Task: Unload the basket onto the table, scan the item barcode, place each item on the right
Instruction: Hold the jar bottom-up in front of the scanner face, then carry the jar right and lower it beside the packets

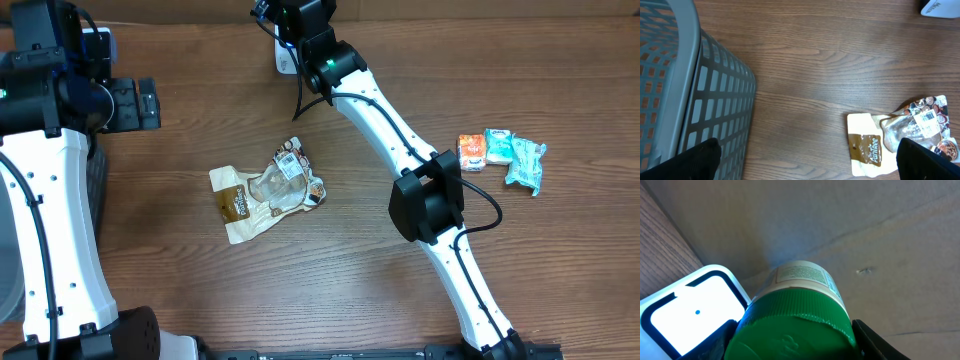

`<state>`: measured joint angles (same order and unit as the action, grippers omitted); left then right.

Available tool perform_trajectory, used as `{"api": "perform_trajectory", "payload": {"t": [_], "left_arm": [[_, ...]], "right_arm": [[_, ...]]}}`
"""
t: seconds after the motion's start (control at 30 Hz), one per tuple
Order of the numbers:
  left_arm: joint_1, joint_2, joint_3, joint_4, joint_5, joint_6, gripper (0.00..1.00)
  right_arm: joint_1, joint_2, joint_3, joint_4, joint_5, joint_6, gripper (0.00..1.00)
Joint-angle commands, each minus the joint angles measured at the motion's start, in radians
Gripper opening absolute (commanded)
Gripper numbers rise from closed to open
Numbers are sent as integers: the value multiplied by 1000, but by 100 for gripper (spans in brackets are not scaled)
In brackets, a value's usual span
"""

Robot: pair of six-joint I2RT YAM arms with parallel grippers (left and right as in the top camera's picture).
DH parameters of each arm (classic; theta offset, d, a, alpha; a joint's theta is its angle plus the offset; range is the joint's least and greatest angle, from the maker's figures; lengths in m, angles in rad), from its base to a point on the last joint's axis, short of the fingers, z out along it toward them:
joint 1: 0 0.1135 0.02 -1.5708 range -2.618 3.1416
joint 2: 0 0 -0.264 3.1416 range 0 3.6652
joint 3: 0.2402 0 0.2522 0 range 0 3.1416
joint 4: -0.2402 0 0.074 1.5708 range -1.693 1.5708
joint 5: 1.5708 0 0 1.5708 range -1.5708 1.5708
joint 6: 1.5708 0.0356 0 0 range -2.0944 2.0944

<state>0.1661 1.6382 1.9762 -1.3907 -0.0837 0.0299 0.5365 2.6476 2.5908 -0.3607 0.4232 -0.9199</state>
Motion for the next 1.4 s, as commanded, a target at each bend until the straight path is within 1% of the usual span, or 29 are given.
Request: {"api": "perform_trajectory", "payload": {"t": [0.0, 0.03, 0.13, 0.3, 0.43, 0.5, 0.57, 0.63, 0.8, 0.93, 0.97, 1.1, 1.13, 1.2, 1.37], "left_arm": [[8, -7, 7, 3, -2, 16, 100], [7, -7, 7, 3, -2, 16, 99], [8, -7, 7, 3, -2, 16, 99], [8, -7, 7, 3, -2, 16, 100], [8, -7, 7, 3, -2, 16, 100], [8, -7, 7, 3, -2, 16, 100], [7, -7, 7, 3, -2, 16, 100], [7, -7, 7, 3, -2, 16, 100], [7, -7, 7, 3, -2, 16, 100], [7, -7, 7, 3, -2, 16, 99], [7, -7, 7, 3, -2, 16, 100], [7, -7, 7, 3, -2, 16, 100], [8, -7, 7, 3, -2, 16, 99], [8, -7, 7, 3, -2, 16, 99], [7, -7, 7, 3, -2, 16, 100]], "right_arm": [[6, -8, 13, 13, -5, 11, 9], [8, -10, 13, 10, -5, 28, 9], [20, -31, 13, -9, -20, 142, 9], [26, -112, 13, -140, -173, 297, 9], [25, -212, 14, -271, -304, 424, 9], [25, -267, 14, -359, -407, 484, 8], [21, -321, 14, -451, -505, 591, 8], [13, -362, 14, -528, -548, 643, 8], [-12, -454, 14, -837, -583, 689, 9], [-52, -470, 14, -1079, -582, 690, 8], [-79, -463, 13, -1160, -582, 713, 8], [-145, -428, 13, -1309, -582, 742, 8], [-162, -418, 13, -1334, -582, 743, 8], [-195, -402, -15, -1330, -563, 811, 8], [-283, -393, -168, -1278, -493, 930, 8]]}}
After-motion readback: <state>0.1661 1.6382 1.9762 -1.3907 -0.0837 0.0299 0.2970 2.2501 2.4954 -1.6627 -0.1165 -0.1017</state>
